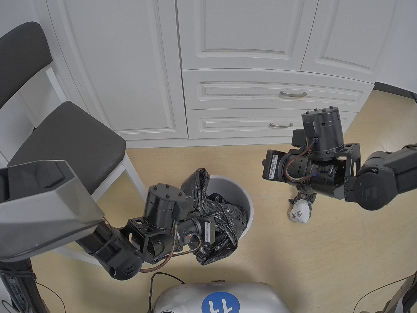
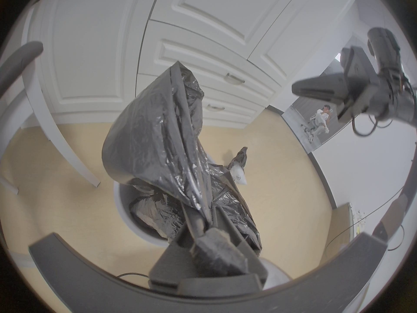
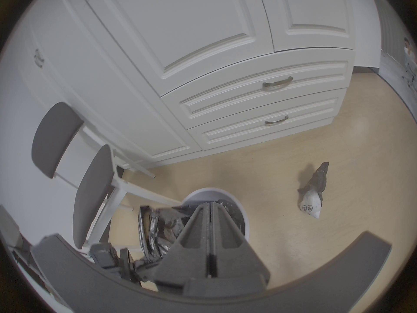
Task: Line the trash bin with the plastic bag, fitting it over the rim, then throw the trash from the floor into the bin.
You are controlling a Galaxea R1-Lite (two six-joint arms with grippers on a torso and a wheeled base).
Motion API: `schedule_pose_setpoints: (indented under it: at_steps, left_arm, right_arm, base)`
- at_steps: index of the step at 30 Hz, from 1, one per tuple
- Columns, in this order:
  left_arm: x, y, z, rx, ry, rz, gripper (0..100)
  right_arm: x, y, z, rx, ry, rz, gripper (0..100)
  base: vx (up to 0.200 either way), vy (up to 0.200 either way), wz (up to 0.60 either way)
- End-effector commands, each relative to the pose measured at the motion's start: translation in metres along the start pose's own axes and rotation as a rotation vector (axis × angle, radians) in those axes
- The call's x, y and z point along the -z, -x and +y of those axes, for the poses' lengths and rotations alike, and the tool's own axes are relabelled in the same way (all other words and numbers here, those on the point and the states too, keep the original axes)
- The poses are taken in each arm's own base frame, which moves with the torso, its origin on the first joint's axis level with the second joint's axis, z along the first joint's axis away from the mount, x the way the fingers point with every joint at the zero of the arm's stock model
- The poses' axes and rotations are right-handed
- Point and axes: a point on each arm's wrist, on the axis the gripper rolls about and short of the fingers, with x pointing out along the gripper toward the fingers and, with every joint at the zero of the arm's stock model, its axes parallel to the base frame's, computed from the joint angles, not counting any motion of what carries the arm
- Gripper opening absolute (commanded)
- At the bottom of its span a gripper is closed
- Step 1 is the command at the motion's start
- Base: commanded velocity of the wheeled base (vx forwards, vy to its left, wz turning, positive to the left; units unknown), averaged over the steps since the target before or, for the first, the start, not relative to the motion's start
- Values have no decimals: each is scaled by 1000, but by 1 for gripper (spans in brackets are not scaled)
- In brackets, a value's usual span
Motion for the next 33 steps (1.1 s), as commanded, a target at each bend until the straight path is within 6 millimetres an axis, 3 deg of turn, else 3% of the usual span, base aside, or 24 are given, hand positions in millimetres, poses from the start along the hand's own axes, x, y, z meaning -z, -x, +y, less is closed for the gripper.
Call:
schedule_pose_setpoints:
  at_steps: [1, 7, 8, 11, 21, 27, 33]
  left_arm:
    - [-17, 22, -10, 33, -1, -64, 0]
    - [-9, 18, -10, 29, -4, -36, 0]
    - [-11, 19, -11, 33, -4, -42, 100]
    - [-14, 21, -11, 35, -3, -55, 100]
    - [-43, 73, -6, 33, -68, -166, 100]
    - [-43, 80, 13, -32, -152, -159, 100]
    - [-36, 81, 16, -58, -214, -88, 100]
  right_arm:
    - [3, 22, 9, -30, 36, -8, 0]
    - [11, 18, 8, -11, 68, 12, 0]
    - [12, 18, 8, -9, 73, 16, 0]
    - [14, 18, 7, -8, 81, 22, 0]
    - [31, 10, 13, -18, 103, 61, 0]
    - [41, 2, 17, -16, 114, 75, 0]
    - [54, -7, 21, -16, 128, 97, 0]
  base:
    - [0, 0, 0]
    - [0, 0, 0]
    - [0, 0, 0]
    - [0, 0, 0]
    - [0, 0, 0]
    - [0, 0, 0]
    - [0, 0, 0]
